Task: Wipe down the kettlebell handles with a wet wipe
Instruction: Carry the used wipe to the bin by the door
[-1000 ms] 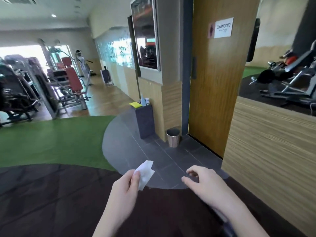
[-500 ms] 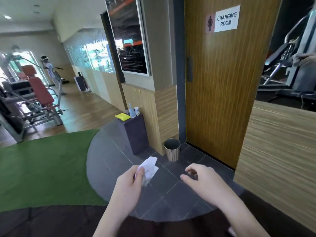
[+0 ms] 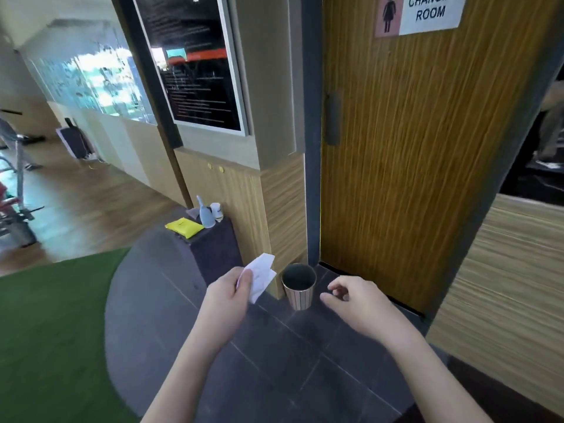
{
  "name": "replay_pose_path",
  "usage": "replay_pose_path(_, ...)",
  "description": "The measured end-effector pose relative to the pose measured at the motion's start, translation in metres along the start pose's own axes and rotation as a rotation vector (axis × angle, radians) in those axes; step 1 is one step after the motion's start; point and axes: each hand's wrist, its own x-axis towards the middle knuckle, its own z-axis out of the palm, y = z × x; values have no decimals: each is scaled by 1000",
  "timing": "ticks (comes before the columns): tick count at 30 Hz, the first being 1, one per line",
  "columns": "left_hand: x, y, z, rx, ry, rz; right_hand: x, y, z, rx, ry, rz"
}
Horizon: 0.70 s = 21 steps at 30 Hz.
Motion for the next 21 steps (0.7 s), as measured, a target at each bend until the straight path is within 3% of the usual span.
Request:
replay_pose_path(8, 232, -60, -16, 10, -154, 169, 164, -60, 48, 84, 174, 142)
replay_pose_path(16, 387, -91, -6, 24, -334, 190, 286, -86, 63, 170, 209, 341)
replay_pose_path(21, 485, -101, 34, -1, -379, 210, 384, -79, 60, 167, 234, 365)
